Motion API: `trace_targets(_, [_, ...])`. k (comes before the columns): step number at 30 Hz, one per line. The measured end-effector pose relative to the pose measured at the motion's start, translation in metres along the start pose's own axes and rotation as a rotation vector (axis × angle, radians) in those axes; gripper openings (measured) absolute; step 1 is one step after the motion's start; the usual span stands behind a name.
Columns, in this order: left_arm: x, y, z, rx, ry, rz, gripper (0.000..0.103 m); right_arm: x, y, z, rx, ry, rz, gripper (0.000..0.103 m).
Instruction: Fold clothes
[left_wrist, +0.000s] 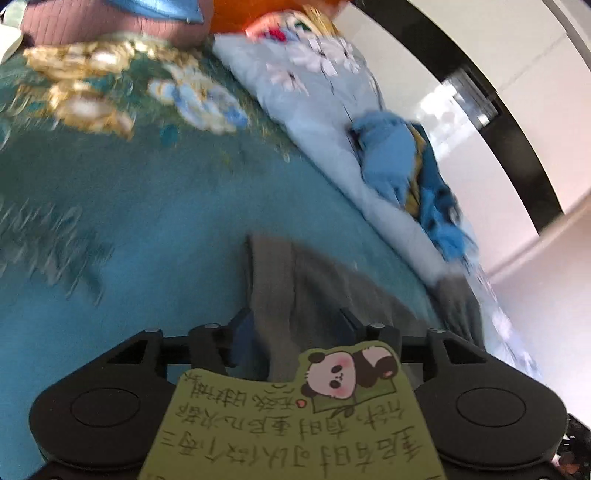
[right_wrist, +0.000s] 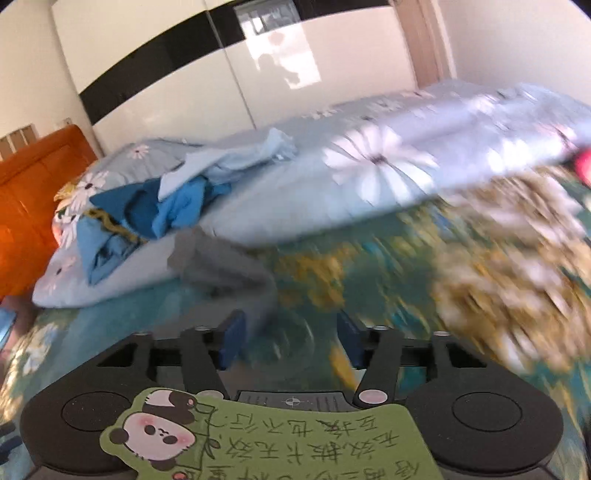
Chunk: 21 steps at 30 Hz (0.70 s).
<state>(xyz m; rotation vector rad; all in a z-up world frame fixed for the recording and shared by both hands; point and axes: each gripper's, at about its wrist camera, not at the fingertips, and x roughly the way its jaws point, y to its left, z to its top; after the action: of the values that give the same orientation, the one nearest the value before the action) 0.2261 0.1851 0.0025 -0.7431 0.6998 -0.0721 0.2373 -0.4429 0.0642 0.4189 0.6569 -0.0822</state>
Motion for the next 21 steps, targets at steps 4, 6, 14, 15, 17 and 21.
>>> trace_targets(4, [-0.018, 0.002, -0.041, 0.026, 0.083, -0.022, 0.058, -0.014, -0.024, -0.057, 0.102, 0.142, -0.016, 0.055])
trace_targets(6, [-0.020, 0.006, -0.058, -0.017, 0.120, -0.032, 0.060, -0.010, -0.023, -0.073, 0.153, 0.169, 0.018, 0.054])
trace_targets(14, [-0.008, -0.002, -0.094, -0.060, 0.199, -0.097, 0.049, 0.012, -0.012, -0.095, 0.329, 0.202, -0.008, 0.012])
trace_targets(15, [-0.004, -0.002, -0.096, -0.080, 0.204, -0.097, 0.038, 0.006, -0.013, -0.096, 0.353, 0.184, 0.007, 0.011])
trace_targets(17, [0.002, 0.002, -0.097, -0.149, 0.220, -0.106, 0.000, -0.009, -0.015, -0.096, 0.386, 0.143, 0.040, 0.009])
trace_targets(21, [-0.017, -0.011, -0.090, -0.132, 0.143, -0.188, 0.000, -0.057, -0.017, -0.089, 0.405, 0.028, 0.102, 0.009])
